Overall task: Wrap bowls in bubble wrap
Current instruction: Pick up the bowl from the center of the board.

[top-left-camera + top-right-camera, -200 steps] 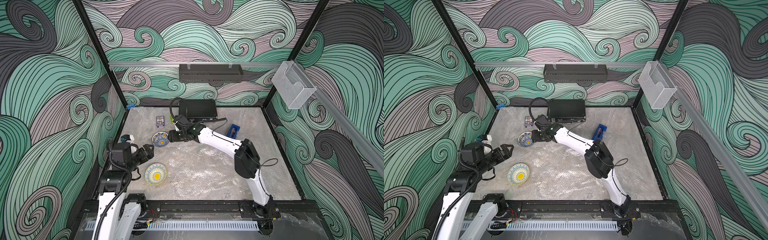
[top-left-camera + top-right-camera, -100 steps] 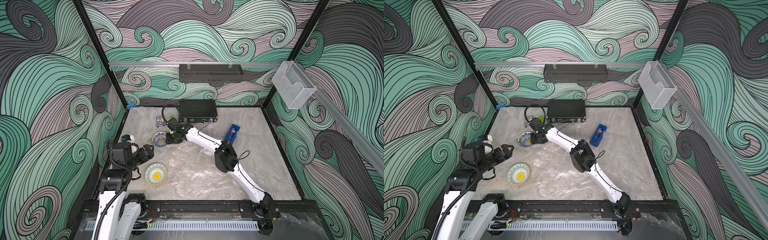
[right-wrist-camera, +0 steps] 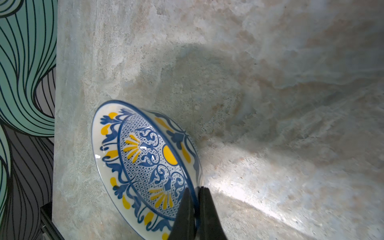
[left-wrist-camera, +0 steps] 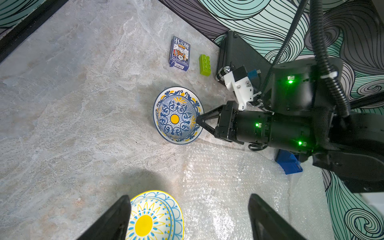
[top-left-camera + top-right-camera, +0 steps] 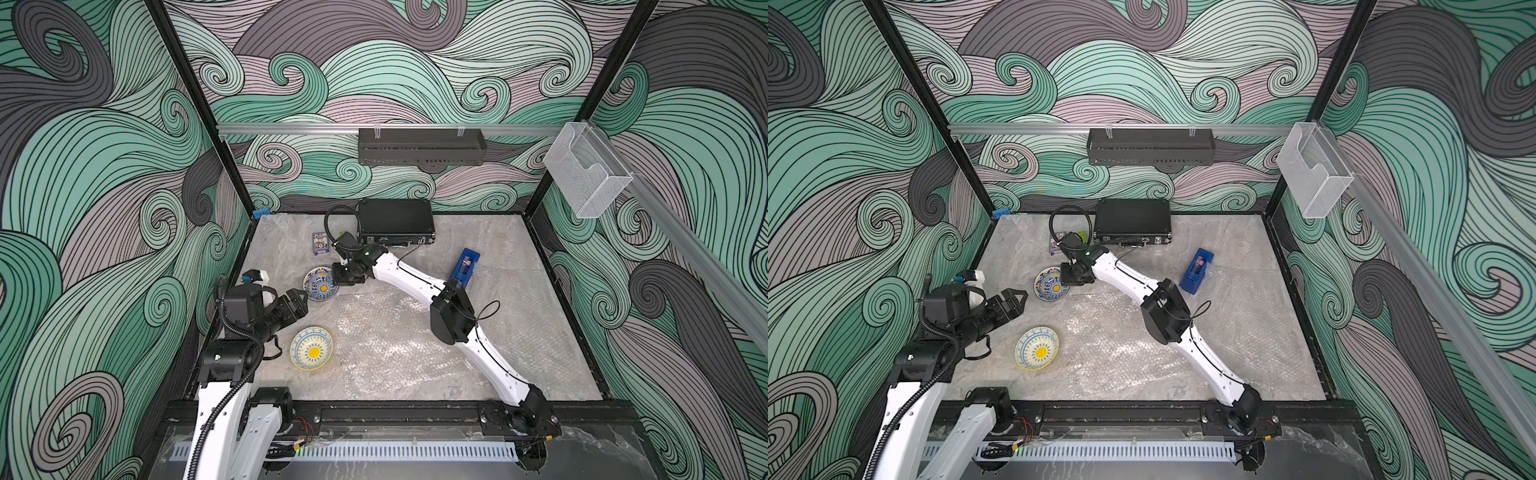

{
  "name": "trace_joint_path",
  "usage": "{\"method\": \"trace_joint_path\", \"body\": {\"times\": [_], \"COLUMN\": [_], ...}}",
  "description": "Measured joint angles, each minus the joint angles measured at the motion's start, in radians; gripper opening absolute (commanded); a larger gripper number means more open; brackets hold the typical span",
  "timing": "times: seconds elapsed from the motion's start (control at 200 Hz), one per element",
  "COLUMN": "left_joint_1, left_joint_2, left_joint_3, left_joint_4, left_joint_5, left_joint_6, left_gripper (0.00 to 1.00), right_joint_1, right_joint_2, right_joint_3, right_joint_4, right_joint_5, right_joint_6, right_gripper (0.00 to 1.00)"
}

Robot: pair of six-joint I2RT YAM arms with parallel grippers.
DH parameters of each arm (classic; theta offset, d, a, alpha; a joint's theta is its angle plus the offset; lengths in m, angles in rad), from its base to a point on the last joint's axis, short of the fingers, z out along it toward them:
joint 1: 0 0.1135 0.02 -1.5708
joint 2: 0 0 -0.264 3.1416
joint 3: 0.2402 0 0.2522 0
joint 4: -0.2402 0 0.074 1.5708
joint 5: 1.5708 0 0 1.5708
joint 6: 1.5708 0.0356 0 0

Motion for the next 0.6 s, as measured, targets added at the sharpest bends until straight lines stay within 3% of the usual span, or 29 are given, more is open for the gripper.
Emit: {"method": "trace_joint_path", "body": {"times": [0.145, 0.45, 0.6], "left_joint_1": [0.0, -0.001, -0.004], "left_joint_2": [-0.001, -0.009, -0.009], "left_joint_3": [0.0, 0.0, 0.0], "left_joint_4": [0.0, 0.0, 0.0], "left_joint_5": [0.0, 0.013, 0.021], "left_joint_6": [0.0, 0.0, 0.0], "left_gripper": [0.87, 0.87, 0.87], "right_joint_1": [-0.021, -0.123, -0.145], "right_joint_2": [-0.192, -0.893, -1.005], "right_joint_3": [-0.212, -0.907, -1.141], "right_joint_4": [-0.033, 0.014, 0.046], "right_joint_5": [0.0, 0.032, 0.031], "right_joint_6": [-0.039, -0.127, -0.141], "right_gripper": [0.0, 0.0, 0.0]}}
